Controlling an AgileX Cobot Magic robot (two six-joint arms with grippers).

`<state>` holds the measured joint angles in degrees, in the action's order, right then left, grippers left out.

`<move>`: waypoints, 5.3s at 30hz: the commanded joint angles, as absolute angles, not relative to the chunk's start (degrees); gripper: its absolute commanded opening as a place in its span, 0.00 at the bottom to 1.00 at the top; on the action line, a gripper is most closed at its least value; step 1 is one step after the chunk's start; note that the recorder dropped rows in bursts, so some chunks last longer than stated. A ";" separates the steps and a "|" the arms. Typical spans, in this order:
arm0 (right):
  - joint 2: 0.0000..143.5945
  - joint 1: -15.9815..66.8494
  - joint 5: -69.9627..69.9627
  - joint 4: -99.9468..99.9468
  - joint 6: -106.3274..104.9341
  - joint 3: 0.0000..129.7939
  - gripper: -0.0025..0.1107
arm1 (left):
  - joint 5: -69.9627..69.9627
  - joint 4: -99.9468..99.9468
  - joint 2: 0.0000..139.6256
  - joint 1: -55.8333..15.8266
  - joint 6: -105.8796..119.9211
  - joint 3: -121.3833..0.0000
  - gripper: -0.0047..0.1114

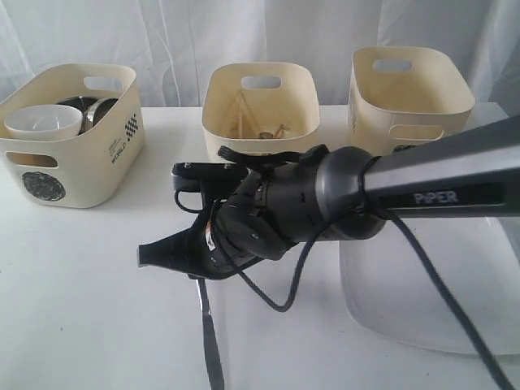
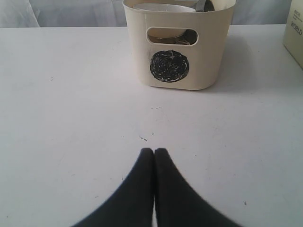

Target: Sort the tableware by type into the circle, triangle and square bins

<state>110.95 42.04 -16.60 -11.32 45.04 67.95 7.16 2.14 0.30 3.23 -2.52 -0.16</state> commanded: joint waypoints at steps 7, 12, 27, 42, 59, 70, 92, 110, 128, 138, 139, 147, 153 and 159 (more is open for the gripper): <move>106.99 38.93 -12.15 -10.77 47.36 62.63 0.02 | 7.33 2.35 0.00 3.26 -2.74 0.00 0.04; 105.64 37.97 -10.14 -10.77 47.36 62.55 0.02 | 7.33 2.35 0.00 3.26 -2.74 0.00 0.04; 95.25 27.99 -5.92 -8.08 50.41 62.55 0.02 | 7.33 2.35 0.00 3.26 -2.74 0.00 0.04; 91.23 21.45 -11.84 -5.96 41.41 62.55 0.02 | 7.33 2.35 0.00 3.26 -2.74 0.00 0.04; 105.98 30.83 -28.10 -7.15 41.42 69.87 0.48 | 7.33 2.35 0.00 3.26 -2.74 0.00 0.04; 115.99 31.62 -44.77 -16.65 51.87 83.89 0.48 | 7.33 2.35 0.00 3.26 -2.74 0.00 0.04; 124.47 31.98 -45.14 -14.57 54.12 86.20 0.48 | 7.33 2.35 0.00 3.26 -2.74 0.00 0.04; 119.97 32.87 -30.46 -8.85 52.48 78.74 0.02 | 7.33 2.35 0.00 3.26 -2.74 0.00 0.04; 99.03 26.75 11.18 -4.58 54.14 50.74 0.02 | 7.33 2.35 0.00 3.26 -2.74 0.00 0.04; 90.85 23.98 21.40 -4.58 56.88 50.86 0.02 | 7.33 2.35 0.00 3.26 -2.74 0.00 0.04; 90.80 22.97 21.56 -4.69 57.27 51.40 0.02 | 7.33 2.35 0.00 3.26 -2.74 0.00 0.04; 92.82 17.21 19.31 -6.66 57.16 59.31 0.02 | 7.33 2.35 0.00 3.26 -2.74 0.00 0.04; 97.86 13.82 17.83 -7.48 57.40 66.94 0.02 | 7.33 2.35 0.00 3.26 -2.74 0.00 0.04; 107.63 11.89 16.21 -7.60 59.20 78.21 0.02 | 7.33 2.35 0.00 3.26 -2.74 0.00 0.04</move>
<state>104.10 12.57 17.03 -6.62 58.64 73.87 7.16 2.14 0.30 3.23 -2.52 -0.16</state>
